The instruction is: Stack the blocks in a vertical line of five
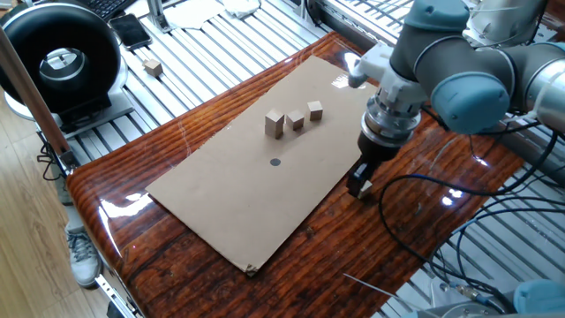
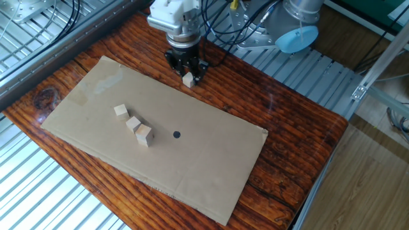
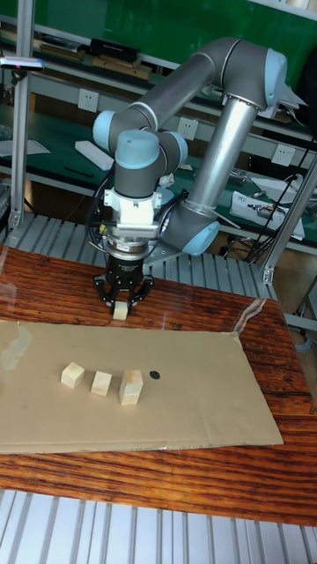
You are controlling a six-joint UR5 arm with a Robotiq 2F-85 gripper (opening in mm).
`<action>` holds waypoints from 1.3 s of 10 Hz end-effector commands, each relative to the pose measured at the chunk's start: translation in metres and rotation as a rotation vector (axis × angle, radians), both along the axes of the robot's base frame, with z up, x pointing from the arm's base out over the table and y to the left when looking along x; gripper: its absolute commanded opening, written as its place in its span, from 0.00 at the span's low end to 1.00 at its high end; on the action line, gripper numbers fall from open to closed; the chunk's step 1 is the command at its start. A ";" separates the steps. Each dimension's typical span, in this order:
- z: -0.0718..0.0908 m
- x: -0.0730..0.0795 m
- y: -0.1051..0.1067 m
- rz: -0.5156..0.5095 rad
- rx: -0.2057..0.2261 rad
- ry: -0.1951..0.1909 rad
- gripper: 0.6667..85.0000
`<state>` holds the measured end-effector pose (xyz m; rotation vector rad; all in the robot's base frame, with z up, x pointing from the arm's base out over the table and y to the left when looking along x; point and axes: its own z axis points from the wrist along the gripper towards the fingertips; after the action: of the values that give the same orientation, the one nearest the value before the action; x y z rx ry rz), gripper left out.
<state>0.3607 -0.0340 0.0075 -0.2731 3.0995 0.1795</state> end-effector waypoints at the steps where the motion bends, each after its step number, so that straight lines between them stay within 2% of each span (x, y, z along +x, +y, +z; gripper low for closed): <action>1: 0.004 0.000 0.005 -0.040 0.015 0.018 0.26; 3: 0.017 0.009 0.006 -0.027 0.037 0.025 0.23; 4: 0.023 0.018 0.008 -0.028 0.031 0.016 0.21; 6: 0.043 0.039 0.009 -0.035 -0.007 0.013 0.14; 7: 0.050 0.051 0.010 -0.020 -0.022 -0.006 0.13; 10: 0.048 0.095 0.015 0.002 -0.028 -0.085 0.15; 12: 0.053 0.114 0.017 -0.002 -0.043 -0.105 0.15; 13: 0.053 0.120 0.016 0.004 -0.054 -0.111 0.15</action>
<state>0.4535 -0.0218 0.0546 -0.2779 3.0325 0.0989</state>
